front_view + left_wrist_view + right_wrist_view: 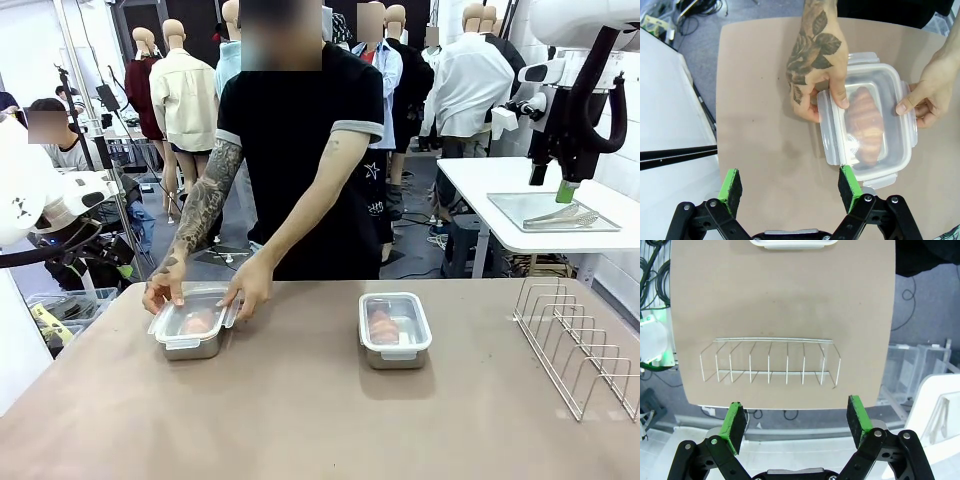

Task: Place the bread in airtight containers.
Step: Release when the human grabs the Airtight Container lid.

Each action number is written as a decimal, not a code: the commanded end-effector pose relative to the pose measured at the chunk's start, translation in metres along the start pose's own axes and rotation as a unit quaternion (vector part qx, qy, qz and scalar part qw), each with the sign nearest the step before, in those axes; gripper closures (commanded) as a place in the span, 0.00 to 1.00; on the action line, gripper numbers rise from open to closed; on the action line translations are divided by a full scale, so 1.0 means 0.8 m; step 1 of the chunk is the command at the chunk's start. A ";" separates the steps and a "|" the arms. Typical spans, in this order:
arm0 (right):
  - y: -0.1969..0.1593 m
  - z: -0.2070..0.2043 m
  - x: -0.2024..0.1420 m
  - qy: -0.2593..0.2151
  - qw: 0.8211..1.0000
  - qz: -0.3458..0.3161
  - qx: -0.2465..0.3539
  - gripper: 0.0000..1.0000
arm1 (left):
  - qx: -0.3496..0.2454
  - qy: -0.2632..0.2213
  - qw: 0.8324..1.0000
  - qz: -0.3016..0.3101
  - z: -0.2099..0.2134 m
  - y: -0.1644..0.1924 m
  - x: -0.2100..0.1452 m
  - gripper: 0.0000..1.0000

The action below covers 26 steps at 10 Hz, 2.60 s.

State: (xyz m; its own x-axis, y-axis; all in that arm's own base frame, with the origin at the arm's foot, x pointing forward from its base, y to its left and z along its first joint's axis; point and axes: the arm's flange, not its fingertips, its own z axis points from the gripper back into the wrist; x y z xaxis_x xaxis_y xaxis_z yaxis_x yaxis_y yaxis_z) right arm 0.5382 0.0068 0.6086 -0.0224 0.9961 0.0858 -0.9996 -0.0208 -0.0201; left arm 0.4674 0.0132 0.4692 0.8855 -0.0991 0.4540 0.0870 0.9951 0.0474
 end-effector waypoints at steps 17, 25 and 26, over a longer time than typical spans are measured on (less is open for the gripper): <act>0.000 -0.002 0.000 0.000 1.000 0.002 -0.003 0.00 | -0.001 -0.006 1.000 0.009 -0.001 0.001 0.001 0.00; 0.000 -0.002 0.000 0.000 1.000 0.002 -0.003 0.00 | -0.001 -0.006 1.000 0.009 -0.001 0.001 0.001 0.00; 0.000 -0.002 0.000 0.000 1.000 0.002 -0.003 0.00 | -0.001 -0.006 1.000 0.009 -0.001 0.001 0.001 0.00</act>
State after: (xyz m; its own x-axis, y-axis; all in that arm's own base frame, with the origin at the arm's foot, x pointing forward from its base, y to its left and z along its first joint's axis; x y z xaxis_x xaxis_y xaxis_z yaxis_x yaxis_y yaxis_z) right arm 0.5382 0.0068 0.6086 -0.0224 0.9961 0.0858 -0.9996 -0.0208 -0.0201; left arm 0.4674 0.0132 0.4692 0.8855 -0.0991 0.4540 0.0870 0.9951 0.0474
